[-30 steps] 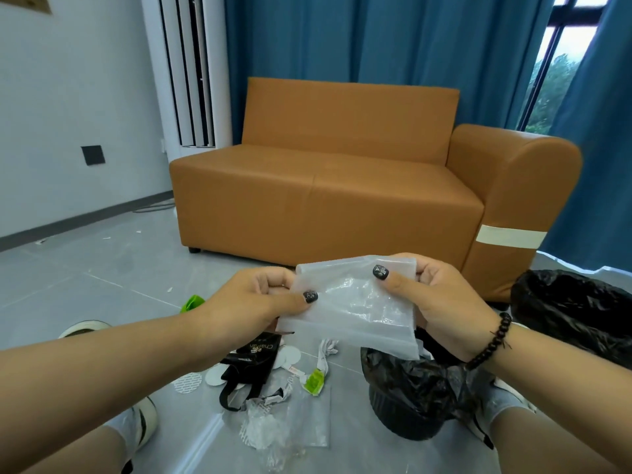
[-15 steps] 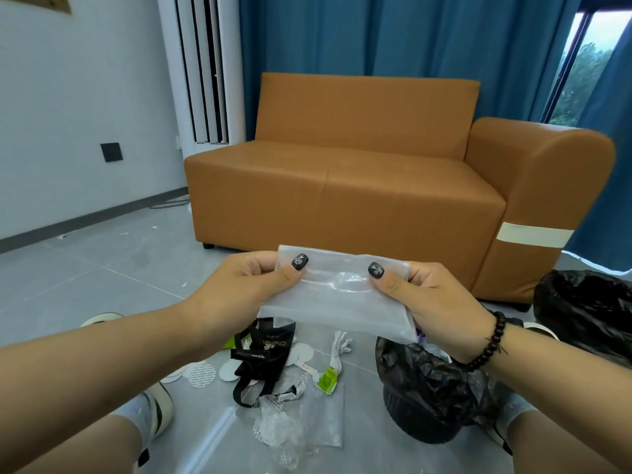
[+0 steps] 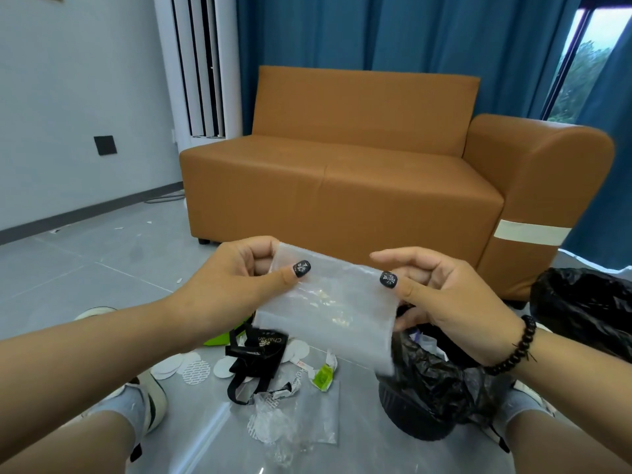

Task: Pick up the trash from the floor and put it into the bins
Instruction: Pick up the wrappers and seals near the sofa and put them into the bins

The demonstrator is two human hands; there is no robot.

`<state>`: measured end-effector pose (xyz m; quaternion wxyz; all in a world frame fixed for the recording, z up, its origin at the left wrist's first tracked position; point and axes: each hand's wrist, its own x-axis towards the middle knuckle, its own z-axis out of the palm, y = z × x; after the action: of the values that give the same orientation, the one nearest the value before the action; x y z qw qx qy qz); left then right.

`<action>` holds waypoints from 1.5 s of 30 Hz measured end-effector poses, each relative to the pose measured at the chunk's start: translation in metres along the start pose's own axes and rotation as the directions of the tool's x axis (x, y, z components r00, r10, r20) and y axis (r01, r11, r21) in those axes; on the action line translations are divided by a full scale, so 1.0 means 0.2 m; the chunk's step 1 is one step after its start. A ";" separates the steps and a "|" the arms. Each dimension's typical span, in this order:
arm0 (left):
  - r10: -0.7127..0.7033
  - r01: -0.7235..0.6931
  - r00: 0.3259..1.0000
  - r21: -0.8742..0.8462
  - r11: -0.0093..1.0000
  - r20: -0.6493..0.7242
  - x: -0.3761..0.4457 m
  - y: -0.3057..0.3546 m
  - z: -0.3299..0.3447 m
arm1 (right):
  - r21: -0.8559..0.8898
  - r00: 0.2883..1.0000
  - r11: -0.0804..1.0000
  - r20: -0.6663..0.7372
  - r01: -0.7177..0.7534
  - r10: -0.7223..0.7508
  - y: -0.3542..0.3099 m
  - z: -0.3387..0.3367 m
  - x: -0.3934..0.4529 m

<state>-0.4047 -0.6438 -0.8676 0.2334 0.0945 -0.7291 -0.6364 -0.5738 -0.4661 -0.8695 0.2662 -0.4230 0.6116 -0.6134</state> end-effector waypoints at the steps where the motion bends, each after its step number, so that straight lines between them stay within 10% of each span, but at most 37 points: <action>1: 0.008 -0.008 1.000 0.008 1.000 0.018 0.00 0.00 0.00 | -0.032 0.999 0.999 -0.028 0.030 -0.030 0.00 0.00 0.00; 12: 0.149 -0.118 0.978 0.199 0.973 -0.146 -0.01 0.05 0.05 | -0.261 0.960 0.941 -0.119 0.215 -0.252 -0.04 0.00 -0.02; 21: 0.204 -0.148 0.944 0.222 0.964 -0.258 0.00 0.05 0.07 | 0.120 0.991 0.988 0.103 -0.097 0.085 -0.05 0.04 -0.05; 30: 0.040 -0.040 0.999 0.056 0.998 0.003 -0.03 0.02 0.05 | 0.032 0.987 0.991 -0.089 -0.128 0.130 -0.04 -0.04 -0.03; 45: -0.124 0.135 0.987 -0.106 0.985 0.098 -0.01 0.05 0.01 | 0.226 0.980 0.965 0.178 -0.133 0.093 -0.08 -0.06 -0.06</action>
<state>-0.4026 -0.6386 -0.8579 0.1629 0.0994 -0.6945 -0.6937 -0.5754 -0.4476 -0.8543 0.3994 -0.4022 0.5327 -0.6284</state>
